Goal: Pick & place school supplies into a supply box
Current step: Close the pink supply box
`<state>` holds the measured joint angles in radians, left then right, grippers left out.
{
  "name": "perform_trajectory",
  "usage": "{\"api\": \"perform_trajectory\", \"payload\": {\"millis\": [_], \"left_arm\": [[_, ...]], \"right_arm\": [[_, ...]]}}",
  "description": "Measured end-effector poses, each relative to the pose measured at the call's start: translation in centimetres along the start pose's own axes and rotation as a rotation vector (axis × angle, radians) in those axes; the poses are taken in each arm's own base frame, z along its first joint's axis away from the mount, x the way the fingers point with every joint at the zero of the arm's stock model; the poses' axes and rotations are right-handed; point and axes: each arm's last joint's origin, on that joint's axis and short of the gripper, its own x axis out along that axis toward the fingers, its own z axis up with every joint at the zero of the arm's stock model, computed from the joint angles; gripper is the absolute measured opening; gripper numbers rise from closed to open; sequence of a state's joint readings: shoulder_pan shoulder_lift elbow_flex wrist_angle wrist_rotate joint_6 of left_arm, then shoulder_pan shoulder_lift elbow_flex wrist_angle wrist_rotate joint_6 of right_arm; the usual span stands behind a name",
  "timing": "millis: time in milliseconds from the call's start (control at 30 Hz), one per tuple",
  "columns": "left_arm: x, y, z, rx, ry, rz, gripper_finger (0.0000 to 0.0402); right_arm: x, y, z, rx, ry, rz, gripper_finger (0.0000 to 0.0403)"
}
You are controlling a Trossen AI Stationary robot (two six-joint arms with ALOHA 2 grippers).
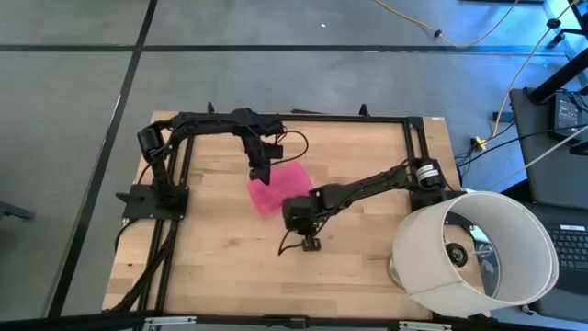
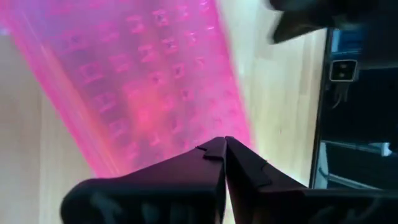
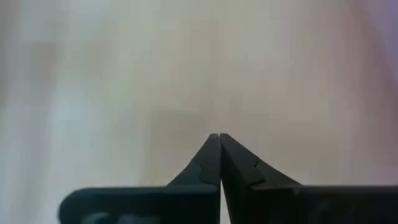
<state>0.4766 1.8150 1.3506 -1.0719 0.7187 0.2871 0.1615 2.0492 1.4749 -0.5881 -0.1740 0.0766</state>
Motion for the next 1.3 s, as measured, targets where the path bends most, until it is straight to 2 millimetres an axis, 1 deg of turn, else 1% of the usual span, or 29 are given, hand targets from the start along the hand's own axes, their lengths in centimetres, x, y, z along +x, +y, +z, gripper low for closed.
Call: {"api": "perform_trajectory", "payload": {"millis": [133,167,233,300,400,500,567,633,733,800,867,967,1100,1167,1300], "left_arm": [[0.6,-0.5,0.1,-0.067,0.040,0.109,0.0001],[0.7,-0.6,0.1,-0.085,0.047,0.130,0.0001],[1.0,-0.9,0.2,-0.120,0.055,0.148,0.0001],[1.4,-1.5,0.3,-0.150,0.055,0.152,0.0001],[1.4,-3.3,0.4,-0.161,0.028,0.184,0.0002],[0.1,-5.7,0.0,-0.174,-0.038,0.248,0.0001],[-1.1,-7.4,-0.6,-0.198,-0.130,0.289,0.0001],[-1.9,-9.2,-1.6,-0.242,-0.242,0.335,0.0001],[-1.4,-11.0,-4.0,-0.372,-0.340,0.413,0.0002],[-0.4,-11.6,-5.8,-0.475,-0.372,0.449,0.0001],[1.1,-11.8,-7.3,-0.574,-0.410,0.467,0.0002],[3.7,-11.5,-8.4,-0.671,-0.489,0.420,0.0001],[6.3,-10.2,-9.4,-0.817,-0.570,0.455,0.0001],[7.0,-9.6,-10.3,-0.906,-0.551,0.516,0.0001],[7.5,-9.4,-11.5,-0.987,-0.526,0.580,0.0001]], "right_arm": [[-1.9,0.7,-0.1,-0.079,0.008,0.115,0.0005],[-2.6,0.8,-0.1,-0.095,0.003,0.122,0.0005],[-3.9,1.0,-0.3,-0.128,0.011,0.101,0.0005],[-5.2,1.0,-0.5,-0.162,0.017,0.043,0.0005],[-7.7,0.7,-0.7,-0.216,0.001,-0.019,0.0005],[-10.4,-0.2,-1.5,-0.241,-0.025,-0.043,0.0005],[-11.9,-1.2,-2.6,-0.231,-0.042,-0.061,0.0005],[-13.3,-2.4,-3.9,-0.213,-0.085,-0.087,0.0005],[-14.4,-4.5,-6.0,-0.167,-0.154,-0.186,0.0005],[-14.3,-5.9,-7.3,-0.130,-0.191,-0.256,0.0005],[-13.7,-7.2,-8.1,-0.100,-0.236,-0.292,0.0005],[-12.3,-8.8,-8.8,-0.066,-0.297,-0.325,0.0006],[-10.0,-10.7,-9.4,-0.001,-0.292,-0.339,0.0006],[-9.1,-11.6,-9.5,0.044,-0.288,-0.342,0.0006],[-6.9,-13.0,-9.5,0.109,-0.272,-0.336,0.0006]]}}
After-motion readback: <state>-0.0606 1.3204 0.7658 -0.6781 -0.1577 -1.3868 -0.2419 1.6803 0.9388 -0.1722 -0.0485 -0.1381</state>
